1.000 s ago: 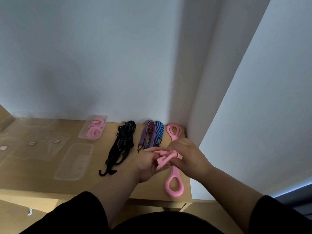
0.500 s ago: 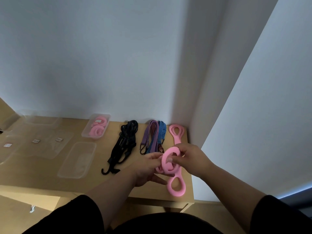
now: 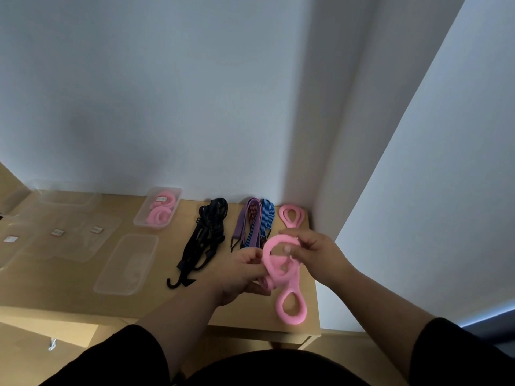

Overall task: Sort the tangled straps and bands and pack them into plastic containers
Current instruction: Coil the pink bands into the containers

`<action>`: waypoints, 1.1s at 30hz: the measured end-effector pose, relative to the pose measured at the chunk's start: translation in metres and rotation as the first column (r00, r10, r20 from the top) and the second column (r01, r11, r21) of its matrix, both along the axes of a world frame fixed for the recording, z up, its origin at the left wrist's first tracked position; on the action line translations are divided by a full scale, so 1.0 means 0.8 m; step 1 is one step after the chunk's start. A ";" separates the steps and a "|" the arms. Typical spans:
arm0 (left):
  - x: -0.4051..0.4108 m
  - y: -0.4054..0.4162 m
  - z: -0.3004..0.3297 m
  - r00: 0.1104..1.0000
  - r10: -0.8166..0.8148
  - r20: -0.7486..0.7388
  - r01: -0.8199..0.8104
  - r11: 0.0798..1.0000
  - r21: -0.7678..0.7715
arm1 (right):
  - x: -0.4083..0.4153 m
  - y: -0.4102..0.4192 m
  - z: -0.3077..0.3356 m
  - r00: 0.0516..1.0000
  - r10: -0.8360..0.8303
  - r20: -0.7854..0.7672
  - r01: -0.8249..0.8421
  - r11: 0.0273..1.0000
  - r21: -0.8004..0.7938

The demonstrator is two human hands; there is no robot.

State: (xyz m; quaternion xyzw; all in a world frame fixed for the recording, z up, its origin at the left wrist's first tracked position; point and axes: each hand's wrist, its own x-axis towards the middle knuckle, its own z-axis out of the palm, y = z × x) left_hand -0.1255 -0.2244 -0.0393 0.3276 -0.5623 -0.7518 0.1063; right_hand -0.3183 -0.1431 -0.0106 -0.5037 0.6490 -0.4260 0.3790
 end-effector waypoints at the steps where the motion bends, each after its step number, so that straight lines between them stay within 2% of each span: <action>1: 0.001 -0.002 -0.003 0.999 0.033 -0.037 -0.032 0.999 0.031 | -0.001 0.000 0.000 0.999 -0.035 0.012 0.035 0.999 -0.004; 5: 0.003 -0.007 -0.005 0.990 0.005 -0.140 0.004 0.998 0.065 | -0.001 -0.001 -0.005 0.995 0.009 -0.103 0.002 0.994 0.113; 10: 0.002 -0.009 -0.010 0.976 -0.001 -0.216 0.026 0.993 0.112 | 0.002 -0.005 -0.002 0.983 -0.093 0.161 0.064 0.982 0.177; 12: 0.003 -0.010 -0.011 0.968 -0.011 -0.251 0.055 0.984 0.168 | 0.004 -0.009 -0.001 0.970 -0.158 0.184 0.128 0.978 0.163; 16: -0.001 -0.008 -0.011 0.970 -0.018 -0.244 0.061 0.983 0.173 | 0.008 -0.015 -0.001 0.984 -0.176 0.005 0.174 0.979 0.107; 20: -0.001 -0.011 -0.009 0.979 -0.003 -0.206 0.031 0.991 0.130 | 0.015 -0.013 -0.003 0.979 -0.088 -0.182 0.105 0.991 0.087; 23: 0.000 -0.013 -0.008 0.981 0.010 -0.195 0.013 0.993 0.114 | 0.016 -0.010 -0.008 0.963 -0.054 -0.266 0.054 0.999 -0.008; 26: 0.001 -0.013 -0.007 0.963 0.068 -0.261 -0.022 0.984 0.174 | 0.018 -0.010 -0.013 0.960 0.008 -0.280 -0.019 0.999 -0.035; 29: 0.003 -0.012 -0.007 0.931 0.150 -0.333 -0.060 0.962 0.267 | 0.022 -0.012 -0.014 0.974 0.051 -0.222 -0.065 0.996 -0.059; 33: 0.007 -0.011 -0.011 0.901 0.256 -0.351 -0.117 0.921 0.371 | 0.025 -0.012 -0.008 0.982 0.110 -0.157 -0.126 0.987 -0.098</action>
